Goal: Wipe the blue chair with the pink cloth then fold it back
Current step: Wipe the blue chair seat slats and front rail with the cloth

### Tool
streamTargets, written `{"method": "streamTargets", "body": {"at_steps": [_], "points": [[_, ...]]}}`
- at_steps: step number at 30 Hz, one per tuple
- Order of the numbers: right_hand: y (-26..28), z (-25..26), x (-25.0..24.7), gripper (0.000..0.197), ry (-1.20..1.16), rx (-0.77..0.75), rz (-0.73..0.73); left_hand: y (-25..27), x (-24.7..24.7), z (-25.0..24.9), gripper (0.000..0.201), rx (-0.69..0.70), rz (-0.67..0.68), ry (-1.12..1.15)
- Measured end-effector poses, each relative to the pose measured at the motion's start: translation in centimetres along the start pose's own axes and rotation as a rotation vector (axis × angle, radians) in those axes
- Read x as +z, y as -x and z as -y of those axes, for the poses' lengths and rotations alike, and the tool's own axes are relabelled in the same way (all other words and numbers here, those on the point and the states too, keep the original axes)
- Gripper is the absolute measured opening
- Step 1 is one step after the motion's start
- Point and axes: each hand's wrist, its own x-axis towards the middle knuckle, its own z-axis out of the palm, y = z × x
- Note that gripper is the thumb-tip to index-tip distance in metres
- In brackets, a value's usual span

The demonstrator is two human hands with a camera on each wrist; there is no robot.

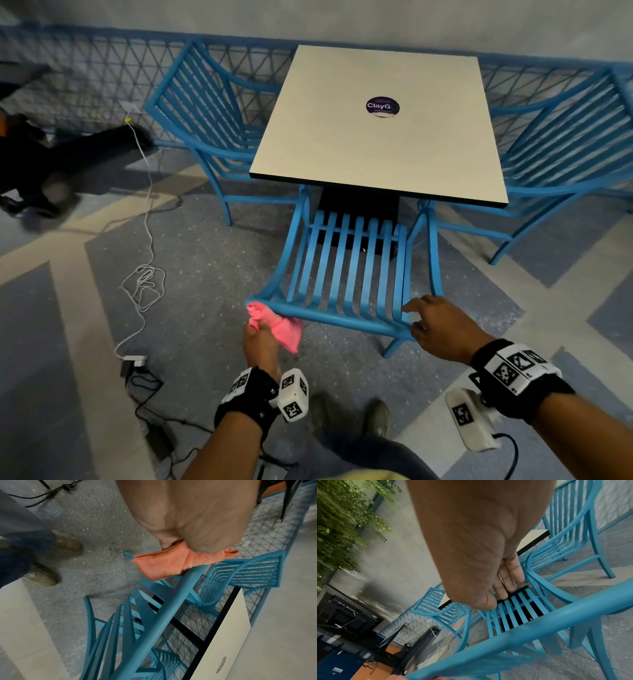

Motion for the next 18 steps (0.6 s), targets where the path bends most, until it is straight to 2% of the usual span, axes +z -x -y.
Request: {"method": "streamTargets", "body": {"at_steps": [4, 8, 13, 18], "points": [[0.5, -1.0, 0.3, 0.044, -0.025, 0.019, -0.007, 2.2, 1.3, 0.9, 0.027, 0.017, 0.114, -0.023], [1.1, -2.0, 0.5, 0.044, -0.038, 0.041, -0.01, 5.3, 3.3, 0.7, 0.024, 0.075, 0.217, -0.153], [2.0, -3.9, 0.3, 0.045, -0.077, 0.085, -0.016, 7.2, 6.5, 2.6, 0.036, 0.12, 0.325, -0.371], [3.3, -6.5, 0.4, 0.047, -0.113, 0.136, -0.033, 11.1, 10.5, 3.1, 0.025, 0.11, 0.512, -0.492]]}}
